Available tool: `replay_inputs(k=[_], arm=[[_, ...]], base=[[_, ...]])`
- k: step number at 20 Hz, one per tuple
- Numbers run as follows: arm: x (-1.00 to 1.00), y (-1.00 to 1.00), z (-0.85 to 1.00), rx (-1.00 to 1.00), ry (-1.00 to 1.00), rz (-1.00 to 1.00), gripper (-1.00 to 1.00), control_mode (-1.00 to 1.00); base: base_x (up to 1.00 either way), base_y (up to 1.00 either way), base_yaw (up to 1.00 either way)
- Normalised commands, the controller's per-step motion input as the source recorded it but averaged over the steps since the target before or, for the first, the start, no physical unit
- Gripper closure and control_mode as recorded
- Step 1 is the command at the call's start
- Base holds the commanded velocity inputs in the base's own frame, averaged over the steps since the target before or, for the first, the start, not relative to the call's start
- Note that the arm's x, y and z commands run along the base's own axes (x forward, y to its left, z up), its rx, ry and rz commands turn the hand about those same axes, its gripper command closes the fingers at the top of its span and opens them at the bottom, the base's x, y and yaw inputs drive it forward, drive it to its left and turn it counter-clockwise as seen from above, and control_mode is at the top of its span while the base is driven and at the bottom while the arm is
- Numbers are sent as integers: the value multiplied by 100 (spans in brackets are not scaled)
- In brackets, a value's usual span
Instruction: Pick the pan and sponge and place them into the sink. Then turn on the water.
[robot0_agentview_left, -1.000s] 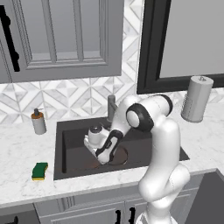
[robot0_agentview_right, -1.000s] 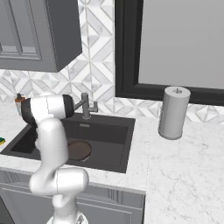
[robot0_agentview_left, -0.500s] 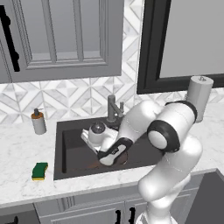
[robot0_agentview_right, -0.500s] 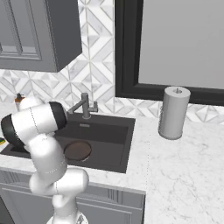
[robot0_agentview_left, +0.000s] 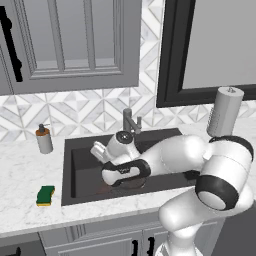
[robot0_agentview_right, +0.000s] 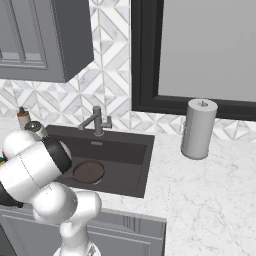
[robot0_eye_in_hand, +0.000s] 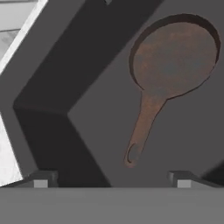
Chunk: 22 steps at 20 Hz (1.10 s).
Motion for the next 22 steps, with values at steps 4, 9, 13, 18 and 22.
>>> replay_inputs(k=[4,9,13,18,22], arm=[[-39,13,78,-3,-2,19,-100,-100],[-67,31,72,0,-2,3,-100,-100],[-49,59,73,0,7,0,-100,-100],[-40,69,40,0,12,0,-100,-100],[-12,80,5,-7,12,0,-100,-100]], base=[[0,0,0],[0,0,0],[0,0,0],[0,0,0],[0,0,0]])
